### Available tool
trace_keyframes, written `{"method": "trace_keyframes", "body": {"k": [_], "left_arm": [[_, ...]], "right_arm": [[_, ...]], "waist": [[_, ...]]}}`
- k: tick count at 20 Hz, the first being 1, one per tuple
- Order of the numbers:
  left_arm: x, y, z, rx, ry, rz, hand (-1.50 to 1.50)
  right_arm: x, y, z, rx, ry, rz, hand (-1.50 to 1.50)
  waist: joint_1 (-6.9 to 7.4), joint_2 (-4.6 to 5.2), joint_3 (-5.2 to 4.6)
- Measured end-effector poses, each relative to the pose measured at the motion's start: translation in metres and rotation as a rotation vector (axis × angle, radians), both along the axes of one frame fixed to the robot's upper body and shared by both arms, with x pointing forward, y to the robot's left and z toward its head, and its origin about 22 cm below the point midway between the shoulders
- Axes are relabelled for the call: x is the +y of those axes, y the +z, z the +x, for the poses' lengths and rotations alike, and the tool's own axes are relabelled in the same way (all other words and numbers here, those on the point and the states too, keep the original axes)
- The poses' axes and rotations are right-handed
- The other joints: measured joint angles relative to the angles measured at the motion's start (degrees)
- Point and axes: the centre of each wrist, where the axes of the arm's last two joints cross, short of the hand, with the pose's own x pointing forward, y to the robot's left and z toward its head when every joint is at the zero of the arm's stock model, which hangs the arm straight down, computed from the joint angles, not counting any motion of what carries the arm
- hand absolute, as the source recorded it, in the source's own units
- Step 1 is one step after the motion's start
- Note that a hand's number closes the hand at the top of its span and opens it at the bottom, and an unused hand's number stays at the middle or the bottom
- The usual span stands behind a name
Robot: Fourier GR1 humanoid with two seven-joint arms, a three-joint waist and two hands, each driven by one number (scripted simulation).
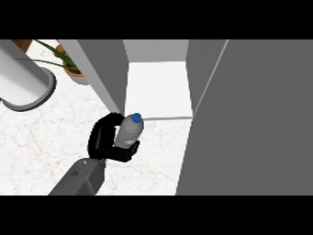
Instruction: Pick up the bottled water, place it into the cabinet and close the cabinet
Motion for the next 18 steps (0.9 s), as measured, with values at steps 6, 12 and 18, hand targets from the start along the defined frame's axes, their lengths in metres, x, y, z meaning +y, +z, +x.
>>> {"method": "trace_keyframes", "body": {"k": [6,12,18], "left_arm": [[-0.035,0.026,0.023,0.003,-0.075,-0.030,1.50],[-0.063,0.058,0.045,0.009,-0.084,-0.045,1.50],[-0.089,0.085,0.062,0.005,-0.096,-0.016,1.50]], "right_arm": [[-0.026,0.004,0.002,-0.013,-0.071,-0.034,-1.50],[-0.049,-0.002,0.003,-0.001,-0.100,-0.039,-1.50],[-0.069,-0.008,0.002,0.000,-0.089,-0.028,-1.50]], "waist": [[0.61,-0.11,0.02],[0.40,-0.17,0.03],[-0.48,-0.10,0.01]]}}
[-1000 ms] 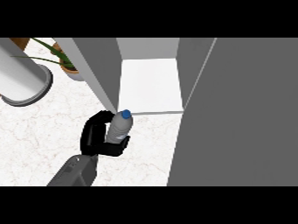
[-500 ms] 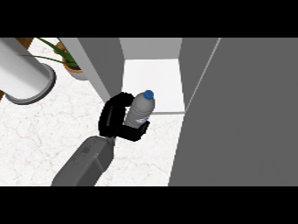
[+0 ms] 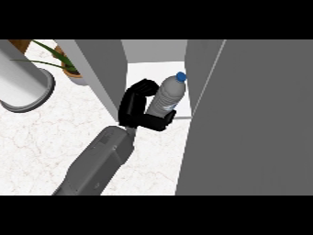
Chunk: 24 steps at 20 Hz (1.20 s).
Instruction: Pick up the bottled water, place it into the cabinet and close the cabinet
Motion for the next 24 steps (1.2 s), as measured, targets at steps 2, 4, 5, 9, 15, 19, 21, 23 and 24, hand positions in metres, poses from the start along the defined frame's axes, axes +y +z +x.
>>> {"method": "trace_keyframes", "body": {"k": [2,4,5,9,15,19,21,23,24], "left_arm": [[-0.007,0.008,0.004,-0.003,0.002,0.011,1.50],[-0.014,0.018,0.012,-0.008,0.010,0.015,1.50],[-0.017,0.024,0.015,-0.006,0.014,0.018,1.50],[-0.033,0.045,0.027,0.005,0.042,0.057,1.50],[-0.039,0.058,0.046,0.019,0.099,0.140,1.50],[-0.036,0.059,0.056,0.029,0.141,0.182,1.50],[-0.032,0.058,0.060,0.048,0.174,0.198,1.50],[-0.028,0.056,0.063,0.065,0.200,0.211,1.50],[-0.026,0.056,0.066,0.073,0.213,0.221,1.50]], "right_arm": [[-0.008,-0.003,0.001,0.004,0.005,0.023,-1.50],[-0.015,-0.001,-0.001,0.005,0.016,0.030,-1.50],[-0.018,-0.001,-0.002,0.006,0.018,0.033,-1.50],[-0.031,-0.002,-0.002,-0.003,0.047,0.083,-1.50],[-0.044,0.000,-0.005,-0.019,0.097,0.117,-1.50],[-0.050,0.007,-0.005,-0.027,0.114,0.123,-1.50],[-0.053,0.009,-0.004,-0.034,0.124,0.127,-1.50],[-0.056,0.010,-0.003,-0.033,0.135,0.135,-1.50],[-0.058,0.011,-0.003,-0.035,0.140,0.136,-1.50]], "waist": [[-0.10,0.05,-0.01],[-0.47,0.11,-0.02],[-0.63,0.12,-0.03],[-0.94,0.28,-0.03],[-1.61,0.66,-0.06],[-1.91,0.91,-0.07],[-2.44,1.14,-0.08],[-2.78,1.31,-0.08],[-2.91,1.39,-0.07]]}}
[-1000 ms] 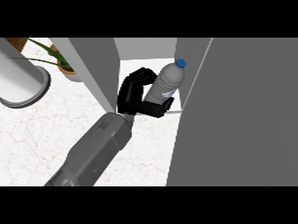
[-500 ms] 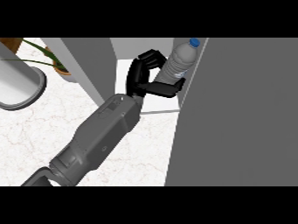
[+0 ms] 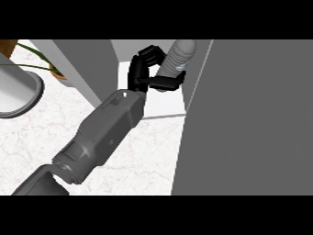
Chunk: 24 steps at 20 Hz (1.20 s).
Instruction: Pick up the bottled water, place it into the cabinet and close the cabinet
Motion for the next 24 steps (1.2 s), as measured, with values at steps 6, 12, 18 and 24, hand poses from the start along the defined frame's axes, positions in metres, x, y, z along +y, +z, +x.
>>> {"method": "trace_keyframes", "body": {"k": [6,12,18,24], "left_arm": [[0.014,-0.015,0.001,0.032,0.075,0.057,1.50],[0.028,-0.028,0.001,0.037,0.122,0.071,1.50],[0.035,-0.033,0.001,0.035,0.164,-0.020,1.50],[0.042,-0.031,0.005,0.028,0.179,-0.061,1.50]], "right_arm": [[-0.005,0.000,-0.001,-0.002,0.020,0.018,-1.50],[-0.006,0.001,0.001,-0.001,0.033,0.020,-1.50],[-0.010,0.001,0.003,-0.010,0.034,0.020,-1.50],[-0.013,0.002,0.005,-0.016,0.041,0.014,-1.50]], "waist": [[-0.97,0.45,-0.02],[-1.48,0.91,-0.07],[-1.57,1.30,-0.12],[-1.92,1.63,-0.13]]}}
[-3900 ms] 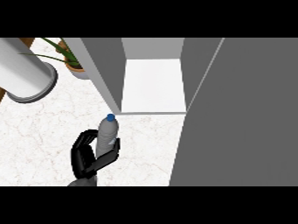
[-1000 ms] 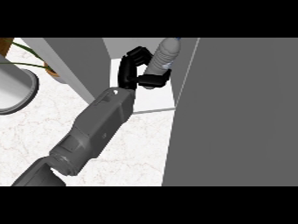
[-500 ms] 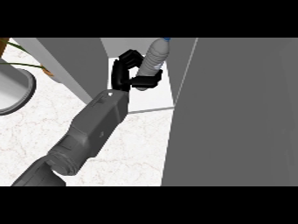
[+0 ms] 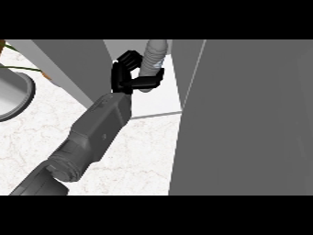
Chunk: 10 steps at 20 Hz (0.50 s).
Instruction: Pick up the bottled water, place it into the cabinet and close the cabinet
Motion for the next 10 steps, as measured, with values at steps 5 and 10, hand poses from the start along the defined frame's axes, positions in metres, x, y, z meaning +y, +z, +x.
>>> {"method": "trace_keyframes", "body": {"k": [5,10], "left_arm": [[0.0006,0.0043,0.0034,0.001,0.010,0.024,-1.50],[0.0049,0.0050,0.0049,-0.014,0.024,0.034,-1.50]], "right_arm": [[0.0027,-0.0016,0.0013,-0.001,0.002,0.005,-1.50],[0.0014,-0.0044,0.0028,-0.006,0.010,0.014,-1.50]], "waist": [[-0.39,0.23,0.00],[-0.78,0.44,0.01]]}}
